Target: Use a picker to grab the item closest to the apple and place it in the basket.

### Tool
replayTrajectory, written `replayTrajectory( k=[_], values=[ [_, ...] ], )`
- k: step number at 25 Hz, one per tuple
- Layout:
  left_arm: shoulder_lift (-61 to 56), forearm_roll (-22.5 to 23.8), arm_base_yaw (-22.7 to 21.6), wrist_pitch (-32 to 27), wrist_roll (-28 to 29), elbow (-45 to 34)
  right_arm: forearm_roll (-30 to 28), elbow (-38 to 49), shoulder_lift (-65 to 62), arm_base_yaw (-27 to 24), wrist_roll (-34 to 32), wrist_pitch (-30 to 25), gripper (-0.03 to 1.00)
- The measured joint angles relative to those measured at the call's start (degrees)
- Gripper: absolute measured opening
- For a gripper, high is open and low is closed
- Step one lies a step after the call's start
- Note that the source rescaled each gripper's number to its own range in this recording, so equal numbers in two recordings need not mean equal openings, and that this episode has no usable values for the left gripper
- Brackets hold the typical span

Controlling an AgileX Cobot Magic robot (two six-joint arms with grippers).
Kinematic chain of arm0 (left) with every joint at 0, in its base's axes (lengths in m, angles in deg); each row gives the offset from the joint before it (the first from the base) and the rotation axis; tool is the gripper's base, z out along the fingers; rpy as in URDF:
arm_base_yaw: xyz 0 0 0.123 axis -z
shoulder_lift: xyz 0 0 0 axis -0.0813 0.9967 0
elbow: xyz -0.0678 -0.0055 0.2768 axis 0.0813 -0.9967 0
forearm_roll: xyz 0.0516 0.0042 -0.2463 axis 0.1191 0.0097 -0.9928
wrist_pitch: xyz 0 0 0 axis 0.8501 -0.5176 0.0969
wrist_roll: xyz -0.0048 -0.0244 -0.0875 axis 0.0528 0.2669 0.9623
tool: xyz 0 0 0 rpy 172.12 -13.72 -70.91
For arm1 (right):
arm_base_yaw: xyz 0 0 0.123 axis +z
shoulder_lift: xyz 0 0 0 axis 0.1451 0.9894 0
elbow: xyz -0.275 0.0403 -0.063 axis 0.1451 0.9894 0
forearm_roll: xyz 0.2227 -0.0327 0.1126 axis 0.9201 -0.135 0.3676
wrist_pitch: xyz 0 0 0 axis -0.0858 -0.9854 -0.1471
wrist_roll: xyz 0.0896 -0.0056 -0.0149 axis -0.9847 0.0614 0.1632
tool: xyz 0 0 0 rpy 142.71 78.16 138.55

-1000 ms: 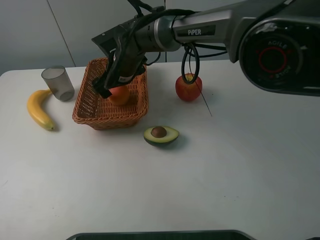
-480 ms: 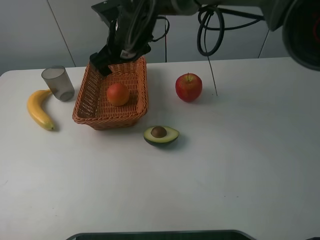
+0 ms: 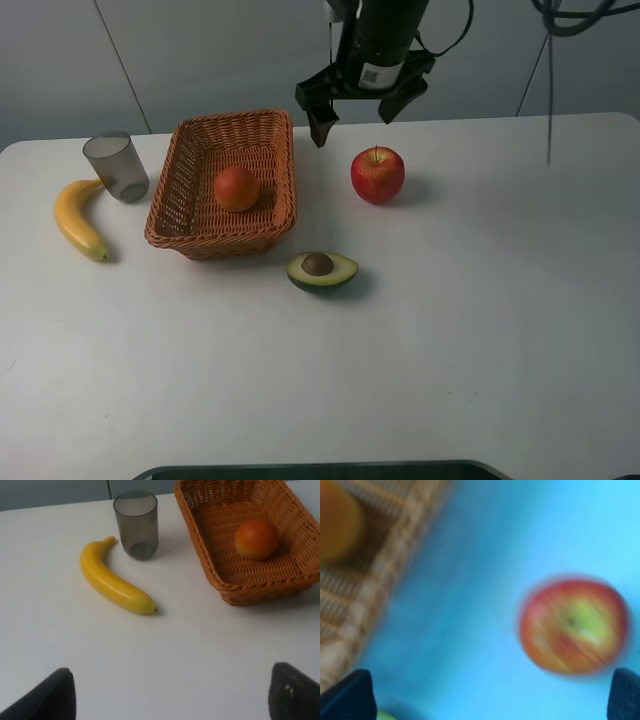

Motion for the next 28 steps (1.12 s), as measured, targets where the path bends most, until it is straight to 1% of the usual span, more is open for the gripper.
replayTrajectory(
  k=[6,10,13,21,23,25,28],
  values=[
    [0.0,0.0,0.0,0.0,0.0,0.0,-0.5,17.4,-12.8,-8.6,-3.3,2.7,1.0],
    [0.0,0.0,0.0,0.0,0.0,0.0,-1.0,27.4,-21.2,-15.1,-4.5,3.8,1.0],
    [0.0,0.0,0.0,0.0,0.0,0.0,-1.2,33.3,-27.6,-19.8,-4.7,4.1,1.0],
    [0.0,0.0,0.0,0.0,0.0,0.0,-1.3,45.5,-46.3,-31.9,-4.9,4.2,1.0],
    [0.0,0.0,0.0,0.0,0.0,0.0,-1.3,47.3,-51.4,-34.1,-4.3,3.1,1.0],
    [0.0,0.0,0.0,0.0,0.0,0.0,-1.4,48.8,-56.2,-35.2,-3.6,1.8,1.0],
    [0.0,0.0,0.0,0.0,0.0,0.0,-1.4,50.9,-64.6,-35.3,-2.5,1.1,1.0]
  ],
)
